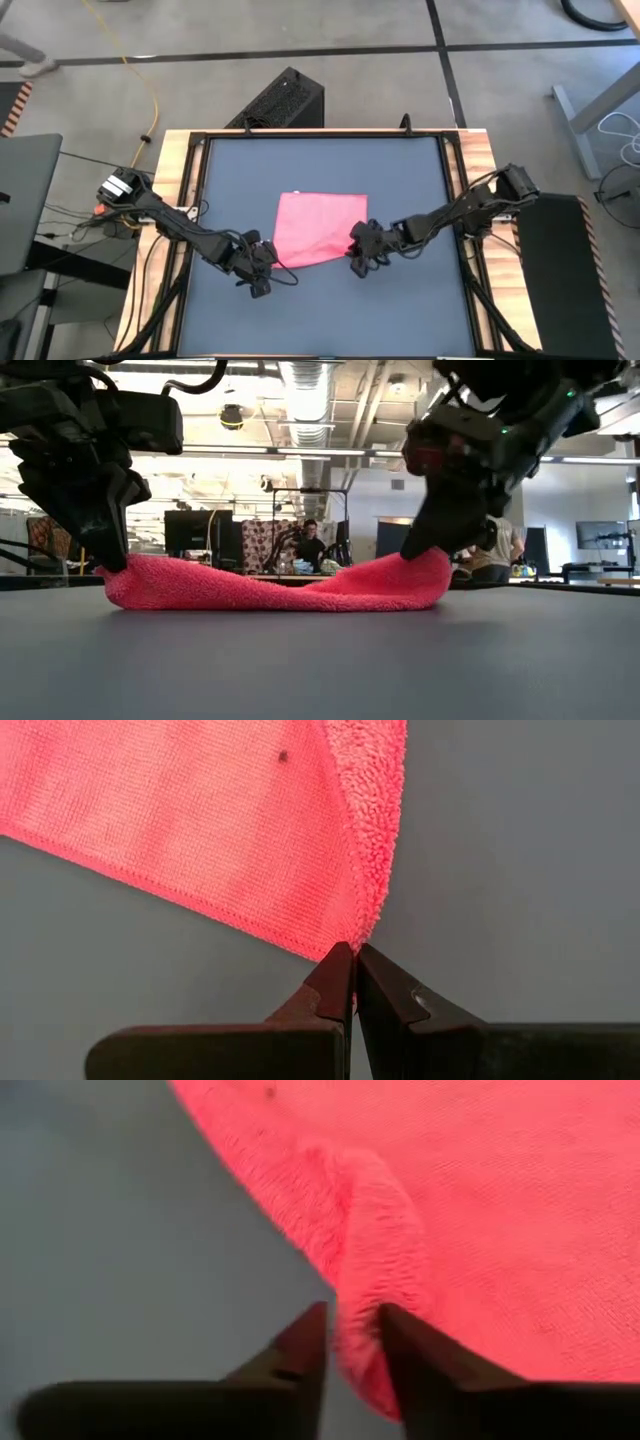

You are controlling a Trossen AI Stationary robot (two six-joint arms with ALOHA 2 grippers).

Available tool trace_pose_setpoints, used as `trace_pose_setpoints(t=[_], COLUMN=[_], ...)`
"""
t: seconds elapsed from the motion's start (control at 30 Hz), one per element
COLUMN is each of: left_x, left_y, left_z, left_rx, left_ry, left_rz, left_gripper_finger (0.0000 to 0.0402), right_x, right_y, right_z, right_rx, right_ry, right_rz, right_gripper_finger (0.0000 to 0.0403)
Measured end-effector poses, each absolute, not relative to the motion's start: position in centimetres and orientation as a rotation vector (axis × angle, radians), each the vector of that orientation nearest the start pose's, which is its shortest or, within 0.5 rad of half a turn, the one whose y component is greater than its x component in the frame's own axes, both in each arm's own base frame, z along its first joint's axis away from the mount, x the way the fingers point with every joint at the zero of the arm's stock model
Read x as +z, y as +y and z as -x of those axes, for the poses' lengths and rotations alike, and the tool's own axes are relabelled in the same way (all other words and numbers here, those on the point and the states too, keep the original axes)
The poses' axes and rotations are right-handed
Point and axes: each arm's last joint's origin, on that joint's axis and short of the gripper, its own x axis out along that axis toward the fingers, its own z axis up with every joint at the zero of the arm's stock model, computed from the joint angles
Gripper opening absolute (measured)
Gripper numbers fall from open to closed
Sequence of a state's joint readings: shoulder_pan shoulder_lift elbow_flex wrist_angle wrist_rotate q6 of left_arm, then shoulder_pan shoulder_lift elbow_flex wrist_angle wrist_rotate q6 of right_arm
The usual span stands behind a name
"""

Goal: Roll towel
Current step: Fold the pink microfiber towel

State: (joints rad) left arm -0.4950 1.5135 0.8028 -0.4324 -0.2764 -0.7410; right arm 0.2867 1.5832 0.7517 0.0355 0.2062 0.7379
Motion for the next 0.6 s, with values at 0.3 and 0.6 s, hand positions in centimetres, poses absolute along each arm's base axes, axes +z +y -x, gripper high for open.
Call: trace_pose_setpoints(t=[0.3,0.6], left_x=[16.6,16.6], left_y=[-12.1,-12.2], left_z=[-24.1,-24.2], left_rx=[0.200,0.193], left_ry=[1.050,1.050], left_rz=[0.242,0.255], left_gripper_finger=[0.0000,0.0000], right_x=[14.6,14.6], right_y=[14.0,16.8], right_z=[-25.4,-23.5], right_rx=[0.126,0.179], right_ry=[1.002,1.025], right_rz=[-0.286,-0.266], right_gripper_finger=[0.0048,0.0138])
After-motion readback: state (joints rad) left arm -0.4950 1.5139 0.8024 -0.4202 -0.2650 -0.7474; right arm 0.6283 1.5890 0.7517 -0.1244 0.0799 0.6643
